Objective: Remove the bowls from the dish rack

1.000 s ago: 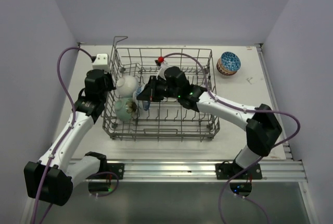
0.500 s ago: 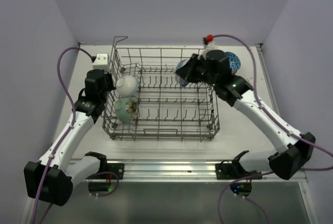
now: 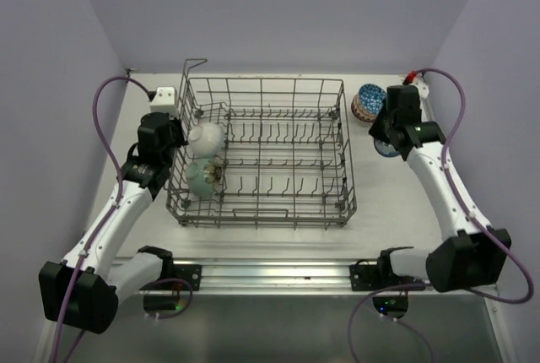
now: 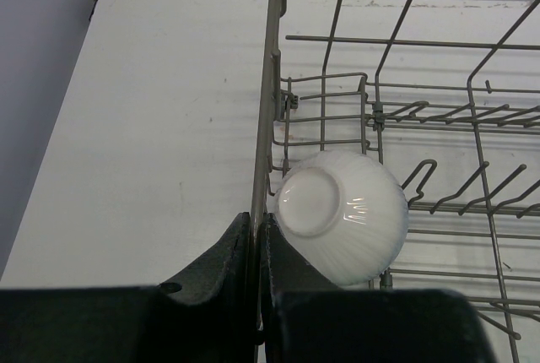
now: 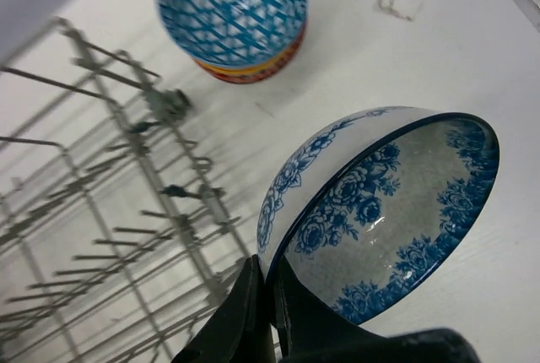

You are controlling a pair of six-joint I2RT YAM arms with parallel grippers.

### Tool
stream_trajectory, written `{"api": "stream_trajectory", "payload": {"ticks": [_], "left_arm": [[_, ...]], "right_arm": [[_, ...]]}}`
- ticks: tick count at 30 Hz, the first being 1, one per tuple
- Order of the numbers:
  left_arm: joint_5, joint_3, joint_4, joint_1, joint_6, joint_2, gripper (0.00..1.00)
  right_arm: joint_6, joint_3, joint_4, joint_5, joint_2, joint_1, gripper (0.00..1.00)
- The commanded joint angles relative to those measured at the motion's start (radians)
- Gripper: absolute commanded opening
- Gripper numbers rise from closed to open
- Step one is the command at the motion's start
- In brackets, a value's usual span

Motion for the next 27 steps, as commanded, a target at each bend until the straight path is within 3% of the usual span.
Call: {"api": "stream_trajectory", "payload": {"ticks": [1,7,21,24,27], "left_arm": [[-0.048,0.002,-0.013,0.002,-0.012,0.003,0.0],[-0.05,0.0,-0.009,0.002,-0.001,-0.005,0.0],[-0.039,0.0,-0.005,0.002,0.005,-0.014,0.0],[-0.034,-0.002,-0.006,0.002,0.003,-0.013,0.0],[-0.03,-0.002,-0.003,0.002,0.005,-0.013,0.0]], "right_arm": [[-0.051,-0.025,-0.028,-0.051,0.106,-0.047,0.0],[-0.132,0.042,-0.113,-0.031,0.314,-0.058,0.0],[-0.224,0.046,-0.111,-0.094,0.483,-0.059,0.0],[-0.229,0.047,-0.109,-0.105,0.487,-0.059,0.06],[-0.232,0.055,-0.115,-0.109,0.49,-0.059,0.23]]}}
